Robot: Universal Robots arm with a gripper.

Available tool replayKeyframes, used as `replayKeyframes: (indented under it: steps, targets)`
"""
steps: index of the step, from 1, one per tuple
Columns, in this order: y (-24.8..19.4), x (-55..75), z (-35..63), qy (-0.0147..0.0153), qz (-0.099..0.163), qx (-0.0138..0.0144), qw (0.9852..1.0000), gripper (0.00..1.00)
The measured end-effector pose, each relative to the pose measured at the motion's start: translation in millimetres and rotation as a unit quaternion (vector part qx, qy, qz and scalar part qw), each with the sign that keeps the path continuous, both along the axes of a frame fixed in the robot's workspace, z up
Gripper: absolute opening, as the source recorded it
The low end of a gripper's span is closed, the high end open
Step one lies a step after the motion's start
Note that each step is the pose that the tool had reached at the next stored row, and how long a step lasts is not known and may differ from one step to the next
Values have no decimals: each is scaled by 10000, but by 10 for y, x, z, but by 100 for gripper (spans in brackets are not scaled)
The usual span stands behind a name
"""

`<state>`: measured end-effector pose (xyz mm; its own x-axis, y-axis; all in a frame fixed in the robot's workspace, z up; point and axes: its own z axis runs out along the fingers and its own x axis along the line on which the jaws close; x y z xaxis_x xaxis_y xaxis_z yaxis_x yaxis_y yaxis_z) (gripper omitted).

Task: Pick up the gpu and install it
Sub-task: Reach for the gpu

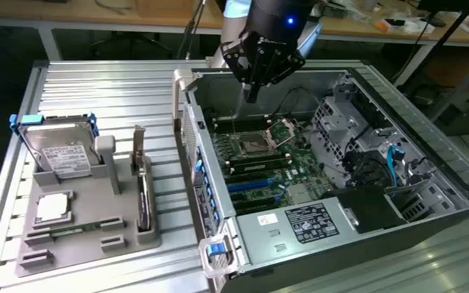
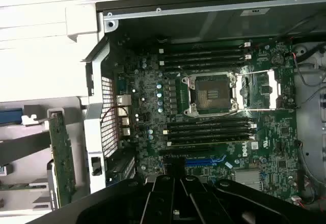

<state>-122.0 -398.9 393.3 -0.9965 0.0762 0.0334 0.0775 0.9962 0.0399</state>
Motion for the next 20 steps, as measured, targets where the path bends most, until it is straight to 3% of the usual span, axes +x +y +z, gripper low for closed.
replayKeyframes:
  steps: [1, 7, 17, 20]
  targets:
    - [0, 0, 0, 22, 0, 0, 10000, 11]
    - [0, 0, 0, 86, 0, 0, 10000, 11]
    - [0, 0, 0, 137, 0, 0, 9999, 11]
    - [1, -6, 0, 138, 0, 0, 9999, 11]
